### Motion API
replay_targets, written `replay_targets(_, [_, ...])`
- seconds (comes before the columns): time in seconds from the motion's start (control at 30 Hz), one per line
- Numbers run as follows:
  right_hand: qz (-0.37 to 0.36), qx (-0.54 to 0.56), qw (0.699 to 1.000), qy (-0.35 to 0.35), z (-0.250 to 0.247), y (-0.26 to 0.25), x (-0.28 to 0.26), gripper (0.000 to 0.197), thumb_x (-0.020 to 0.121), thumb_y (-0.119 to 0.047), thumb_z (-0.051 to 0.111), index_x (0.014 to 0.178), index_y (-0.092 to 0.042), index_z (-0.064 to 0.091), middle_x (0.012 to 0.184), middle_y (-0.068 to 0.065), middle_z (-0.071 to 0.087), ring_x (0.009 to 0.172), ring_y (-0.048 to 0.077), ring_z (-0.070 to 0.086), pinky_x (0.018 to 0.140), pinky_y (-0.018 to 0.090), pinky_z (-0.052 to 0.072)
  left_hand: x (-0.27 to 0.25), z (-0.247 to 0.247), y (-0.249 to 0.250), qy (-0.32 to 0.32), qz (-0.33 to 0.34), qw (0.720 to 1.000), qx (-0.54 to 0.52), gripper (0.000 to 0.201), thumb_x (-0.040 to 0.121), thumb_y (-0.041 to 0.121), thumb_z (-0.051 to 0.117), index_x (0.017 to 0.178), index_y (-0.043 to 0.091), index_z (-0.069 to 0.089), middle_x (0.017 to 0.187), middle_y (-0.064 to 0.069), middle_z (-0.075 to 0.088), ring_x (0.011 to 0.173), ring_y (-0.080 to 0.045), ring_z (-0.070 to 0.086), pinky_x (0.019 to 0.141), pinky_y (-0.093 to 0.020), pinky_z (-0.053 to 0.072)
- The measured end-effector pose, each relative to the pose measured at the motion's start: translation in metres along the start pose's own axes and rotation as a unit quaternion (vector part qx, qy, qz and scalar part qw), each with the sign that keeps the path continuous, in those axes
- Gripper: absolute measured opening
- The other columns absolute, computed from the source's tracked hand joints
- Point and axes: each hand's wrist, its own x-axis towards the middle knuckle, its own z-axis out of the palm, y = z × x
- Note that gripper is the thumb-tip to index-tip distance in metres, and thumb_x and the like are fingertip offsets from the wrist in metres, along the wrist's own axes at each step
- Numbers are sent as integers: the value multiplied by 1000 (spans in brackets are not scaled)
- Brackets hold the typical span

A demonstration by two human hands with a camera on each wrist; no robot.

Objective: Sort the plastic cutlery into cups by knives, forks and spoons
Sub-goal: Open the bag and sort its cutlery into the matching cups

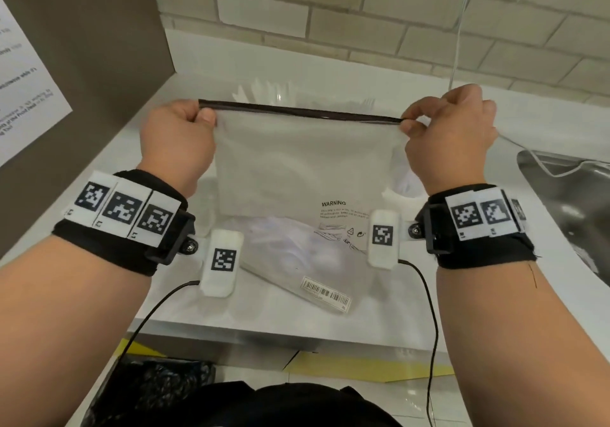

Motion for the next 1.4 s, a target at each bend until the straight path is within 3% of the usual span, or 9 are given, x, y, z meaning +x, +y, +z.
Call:
replay_targets(0.1, [-14, 77, 997, 2, 5, 1, 2, 17, 92, -6, 55, 96, -14, 69, 105, -2, 35, 86, 11, 42, 71, 5, 32, -9, 0, 13, -14, 48, 982, 180, 38, 94, 34, 54, 126, 14, 55, 127, -10, 51, 119, -30, 48, 101, -37, 35])
replay_targets(0.2, [-48, 122, 991, -1, 10, -4, 3, 21, 91, 0, 52, 96, -12, 69, 101, -2, 38, 84, 13, 47, 66, -6, 30, -22, 3, 35, 1, 203, 938, 282, 48, 94, 45, 47, 141, 35, 41, 152, 3, 32, 137, -29, 26, 105, -49, 20])
replay_targets(0.37, [-96, 180, 979, 14, 16, -20, -4, 23, 90, 2, 52, 94, -10, 71, 91, -9, 39, 77, 2, 46, 72, -4, 32, -22, 23, 55, -112, 271, 907, 302, 29, 99, 37, 40, 117, 36, 64, 110, 10, 68, 113, -19, 54, 98, -42, 24])
replay_targets(0.57, [-67, 202, 977, 29, 20, -37, -14, 14, 87, -24, 64, 90, -11, 59, 73, -5, 48, 60, -4, 44, 59, 3, 34, -19, 33, 58, -220, 199, 909, 292, 17, 92, 28, 58, 96, 20, 72, 73, 8, 58, 70, -15, 54, 63, -24, 38])
replay_targets(0.7, [-13, 173, 973, -154, 27, -60, -33, 59, 83, -68, 49, 69, -11, 55, 56, 4, 64, 57, 19, 67, 63, 34, 55, -23, 37, 53, -248, 30, 966, 62, 17, 92, 22, 61, 89, 9, 72, 62, 4, 66, 45, -5, 58, 46, -17, 46])
replay_targets(0.87, [61, 350, 907, -225, 34, -72, -43, 20, 98, -29, 46, 86, -13, 49, 80, 5, 65, 71, 28, 71, 66, 46, 60, -28, 34, 51, -264, -66, 962, -37, 18, 95, 15, 55, 79, 16, 63, 74, -2, 66, 58, -9, 57, 54, -22, 46])
replay_targets(1.07, [234, 651, 678, -251, 24, -78, -40, 12, 100, -6, 41, 96, -10, 51, 78, 6, 63, 74, 25, 62, 84, 51, 51, -17, 14, 57, -183, -195, 947, -176, 23, 91, -7, 47, 75, 7, 57, 61, -6, 64, 46, -13, 64, 46, -28, 57])
replay_targets(1.23, [75, 475, 842, -243, 26, -73, -40, 24, 77, -15, 75, 96, -14, 60, 96, -1, 68, 93, 20, 67, 90, 40, 55, -15, 9, 50, -233, -236, 903, -274, 43, 83, 26, 70, 117, 1, 61, 103, -15, 73, 85, -31, 73, 71, -44, 58])
replay_targets(1.4, [143, 590, 748, -268, 22, -74, -36, 23, 96, 2, 45, 84, -17, 48, 75, 8, 56, 66, 23, 54, 67, 41, 48, -24, 8, 38, -257, -134, 955, 67, 15, 83, 23, 71, 96, 16, 67, 80, -3, 68, 69, -21, 66, 60, -35, 55])
